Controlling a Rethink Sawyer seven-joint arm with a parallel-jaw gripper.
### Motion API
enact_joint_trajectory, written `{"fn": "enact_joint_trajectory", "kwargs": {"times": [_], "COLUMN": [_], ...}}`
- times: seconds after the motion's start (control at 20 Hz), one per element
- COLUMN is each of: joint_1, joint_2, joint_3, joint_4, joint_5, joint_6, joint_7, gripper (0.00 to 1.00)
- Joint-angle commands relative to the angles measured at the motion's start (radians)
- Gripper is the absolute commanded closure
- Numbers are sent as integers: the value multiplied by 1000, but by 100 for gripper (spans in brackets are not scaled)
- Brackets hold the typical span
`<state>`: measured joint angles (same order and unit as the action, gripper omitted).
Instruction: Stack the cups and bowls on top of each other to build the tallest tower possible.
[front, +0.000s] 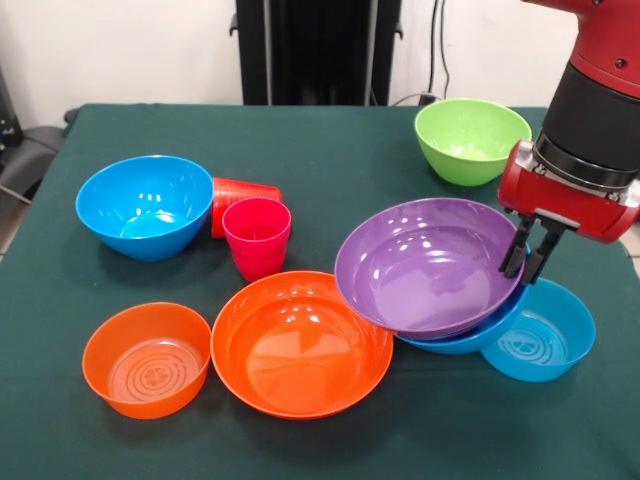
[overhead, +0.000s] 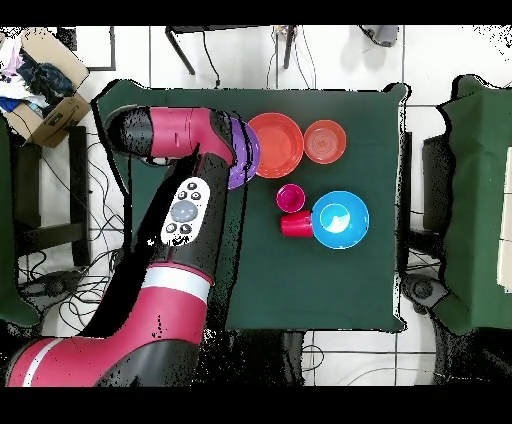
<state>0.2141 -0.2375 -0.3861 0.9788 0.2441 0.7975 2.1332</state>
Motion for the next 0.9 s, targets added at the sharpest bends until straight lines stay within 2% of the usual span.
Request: {"fn": "enact_joint_trajectory", "kwargs": {"times": [0.05, 0.9], "joint_1": [9, 19], "joint_2": [-29, -59], "joint_3": [57, 35], "joint_4": [58, 113], "joint_5": [1, -13], "joint_6": [70, 73], "joint_7": [152, 159], "gripper": [100, 100]}}
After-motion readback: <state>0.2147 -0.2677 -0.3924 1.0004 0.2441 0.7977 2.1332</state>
